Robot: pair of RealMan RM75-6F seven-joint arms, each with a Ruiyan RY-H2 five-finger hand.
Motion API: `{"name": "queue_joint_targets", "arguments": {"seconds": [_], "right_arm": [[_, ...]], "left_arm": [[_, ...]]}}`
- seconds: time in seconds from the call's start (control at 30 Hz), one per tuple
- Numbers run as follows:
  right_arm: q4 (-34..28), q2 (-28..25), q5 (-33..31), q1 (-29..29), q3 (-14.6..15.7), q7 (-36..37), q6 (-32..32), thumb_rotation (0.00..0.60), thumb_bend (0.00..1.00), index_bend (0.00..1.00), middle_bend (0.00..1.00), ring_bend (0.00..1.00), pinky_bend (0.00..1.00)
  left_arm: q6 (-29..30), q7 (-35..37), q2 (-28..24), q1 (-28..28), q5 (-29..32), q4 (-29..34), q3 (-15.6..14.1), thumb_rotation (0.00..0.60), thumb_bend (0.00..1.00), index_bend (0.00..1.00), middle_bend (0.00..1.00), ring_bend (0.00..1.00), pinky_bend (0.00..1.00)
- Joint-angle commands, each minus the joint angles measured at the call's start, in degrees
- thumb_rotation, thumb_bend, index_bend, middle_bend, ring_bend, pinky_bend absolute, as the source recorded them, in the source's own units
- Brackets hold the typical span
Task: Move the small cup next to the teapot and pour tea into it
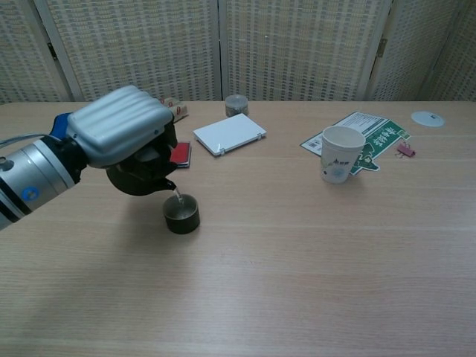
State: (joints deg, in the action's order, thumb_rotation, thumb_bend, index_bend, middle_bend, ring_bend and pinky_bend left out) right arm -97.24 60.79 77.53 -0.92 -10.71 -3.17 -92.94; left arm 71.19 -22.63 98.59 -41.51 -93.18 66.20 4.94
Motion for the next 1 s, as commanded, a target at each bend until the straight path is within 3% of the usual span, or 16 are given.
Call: {"name": "queue_joint_targets", "arguments": {"seconds": [0.03,1.0], "right_arm": [[0.05,-0.01,-0.02,-0.02,0.01,0.07,0.03,0.6,0.2,0.31,0.28,0.18,0.27],[0.2,-0.04,0.0,-0.17,-0.12,0.34,-0.14,0.6,0.2,0.31,0.28,0.18,0.27]], "left_arm": [[0.0,-0.1,0.11,-0.03,0.02,-0.13,0.04,0.6,0.36,1.0,1.0,1.0,0.57],[0.11,-0.47,0.3,-0.22,-0.12,-1.52,0.01,0.6,0.36,1.0,1.0,1.0,0.57]]}}
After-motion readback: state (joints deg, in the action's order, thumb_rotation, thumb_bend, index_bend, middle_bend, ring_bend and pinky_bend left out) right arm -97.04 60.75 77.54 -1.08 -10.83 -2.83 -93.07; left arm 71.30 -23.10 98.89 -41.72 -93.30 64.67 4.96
